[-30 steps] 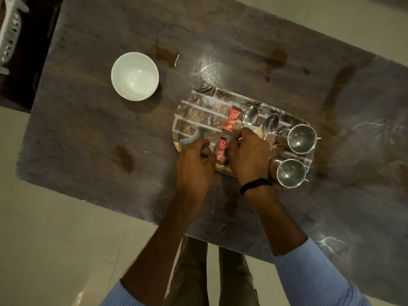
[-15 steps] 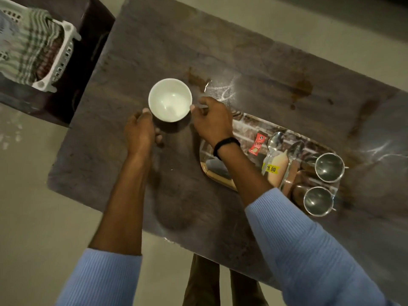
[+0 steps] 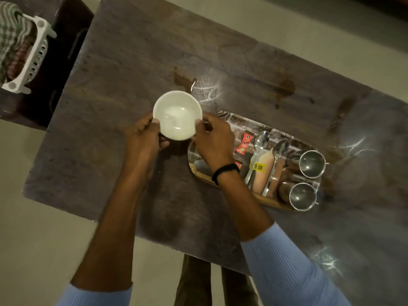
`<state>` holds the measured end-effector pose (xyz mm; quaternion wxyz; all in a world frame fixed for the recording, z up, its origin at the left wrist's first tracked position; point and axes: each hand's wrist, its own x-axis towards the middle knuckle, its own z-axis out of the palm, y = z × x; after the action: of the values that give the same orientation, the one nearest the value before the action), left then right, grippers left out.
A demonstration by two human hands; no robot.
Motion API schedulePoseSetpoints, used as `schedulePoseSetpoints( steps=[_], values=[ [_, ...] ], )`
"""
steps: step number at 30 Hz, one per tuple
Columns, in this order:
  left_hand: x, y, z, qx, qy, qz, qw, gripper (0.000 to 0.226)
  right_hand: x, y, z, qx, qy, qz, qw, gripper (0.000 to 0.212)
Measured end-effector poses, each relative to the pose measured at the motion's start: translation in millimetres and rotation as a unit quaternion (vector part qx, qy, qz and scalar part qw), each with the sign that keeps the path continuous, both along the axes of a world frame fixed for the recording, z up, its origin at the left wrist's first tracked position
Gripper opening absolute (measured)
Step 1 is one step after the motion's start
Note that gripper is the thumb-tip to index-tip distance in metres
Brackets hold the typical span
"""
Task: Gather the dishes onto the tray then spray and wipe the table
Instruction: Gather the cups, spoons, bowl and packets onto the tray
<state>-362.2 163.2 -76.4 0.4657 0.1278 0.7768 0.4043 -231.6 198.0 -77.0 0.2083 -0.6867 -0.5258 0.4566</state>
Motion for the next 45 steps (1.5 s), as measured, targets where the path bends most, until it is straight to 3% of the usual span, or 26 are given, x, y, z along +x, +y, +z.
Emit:
schedulePoseSetpoints(
  steps=[10,21,26,28,33,37,41,45],
  values=[
    [72,-34,-15,0.009,-0.018,-0.088,0.996,0.028,79,-49,1,-0.056,-0.027,-0.102,0.993,0.023],
    [79,-32,-16,0.015,0.019,-0.083,0.996,0.025,80,-46,-13,-0.063,0.013,-0.101,0.993,0.019],
    [76,-33,-13,0.001,0.071,-0.058,0.996,0.026,85,-62,-7,-0.075,0.004,-0.090,0.993,0.029],
    [72,-31,-11,-0.005,0.090,-0.031,0.995,0.031,91,-83,1,-0.057,0.024,-0.111,0.992,0.020],
    [56,-11,-9,-0.049,-0.034,-0.020,0.998,0.041,143,-134,35,-0.131,0.034,-0.241,0.961,0.016],
    [49,0,-4,-0.101,-0.105,-0.068,0.987,0.066,209,-141,54,-0.085,-0.010,-0.338,0.937,0.019],
    [48,5,-2,-0.124,-0.109,-0.105,0.981,0.057,271,-119,50,-0.020,-0.073,-0.387,0.919,0.024],
    [53,7,-3,-0.129,-0.110,-0.111,0.979,0.040,333,-103,-25,-0.078,-0.071,-0.334,0.937,0.042]
  ],
)
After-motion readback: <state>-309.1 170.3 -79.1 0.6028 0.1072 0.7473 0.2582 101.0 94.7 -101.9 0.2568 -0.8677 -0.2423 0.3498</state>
